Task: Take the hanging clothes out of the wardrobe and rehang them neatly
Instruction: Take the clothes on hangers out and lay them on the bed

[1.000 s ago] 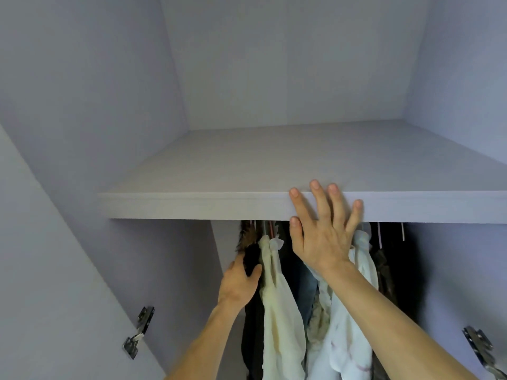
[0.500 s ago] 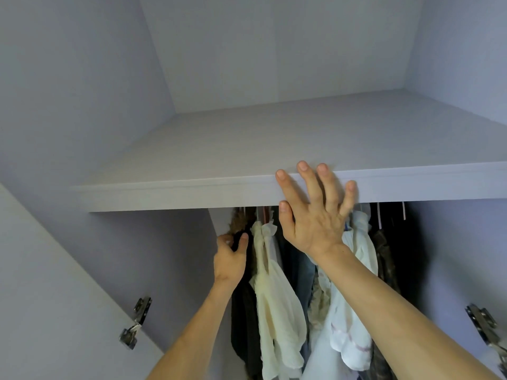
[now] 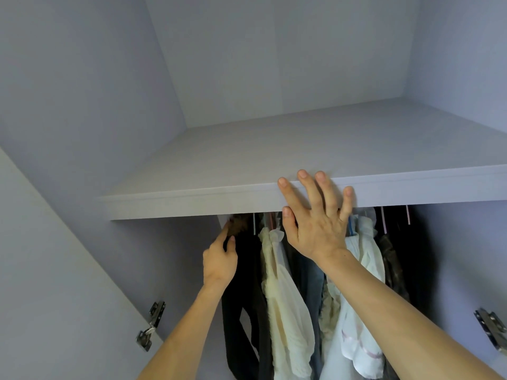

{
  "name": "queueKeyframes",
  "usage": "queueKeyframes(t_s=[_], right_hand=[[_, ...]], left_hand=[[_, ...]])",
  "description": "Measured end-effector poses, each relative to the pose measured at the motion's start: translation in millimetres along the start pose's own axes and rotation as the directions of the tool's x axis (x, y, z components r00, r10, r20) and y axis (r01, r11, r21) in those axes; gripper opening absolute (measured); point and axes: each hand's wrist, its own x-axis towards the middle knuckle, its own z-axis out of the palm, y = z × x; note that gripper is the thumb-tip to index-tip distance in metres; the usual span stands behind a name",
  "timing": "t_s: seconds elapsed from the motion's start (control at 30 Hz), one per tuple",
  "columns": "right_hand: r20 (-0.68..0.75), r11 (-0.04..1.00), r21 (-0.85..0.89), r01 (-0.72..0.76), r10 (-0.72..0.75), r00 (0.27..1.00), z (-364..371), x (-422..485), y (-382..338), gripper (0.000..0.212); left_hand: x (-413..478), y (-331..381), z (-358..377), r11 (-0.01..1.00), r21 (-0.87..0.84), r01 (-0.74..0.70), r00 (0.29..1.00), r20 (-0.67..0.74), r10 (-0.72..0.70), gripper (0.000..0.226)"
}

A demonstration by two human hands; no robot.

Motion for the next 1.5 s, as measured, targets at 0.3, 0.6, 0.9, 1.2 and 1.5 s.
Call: queueKeyframes(t_s=[0.3,0.6,0.9,1.2,1.5], right_hand=[[0.067,1.000,0.008,0.004,-0.005,0.998,-8,1,1,0.056],[0.340,0.974,0.179,-0.135,0.068,0.938,-62,-4,-20,0.072],[0.838,0.585,0.527,-0.616,-0.236,0.492,-150,-120,-109,0.060],[0.579,0.309,0.698,-0.646,-0.775,0.255,-305,-171,-226,0.067],[-0.077,-0.078,0.772,-0.630,-0.997,0.029,-495,-212,-301,0.035]], left_hand=[[-3,-2,-24,0.999,0.015,-0.047,0.992,-0.113,0.048,0.045],[-94,-35,-49,0.997,0.060,0.053,0.992,-0.118,-0.046,0.046],[-298,-82,-129,0.965,0.060,0.256,0.954,-0.174,-0.243,0.042],[-572,-53,-165,0.840,0.116,0.531,0.784,-0.443,-0.434,0.054],[-765,17,-135,0.594,-0.015,0.805,0.428,-0.678,-0.597,0.052]])
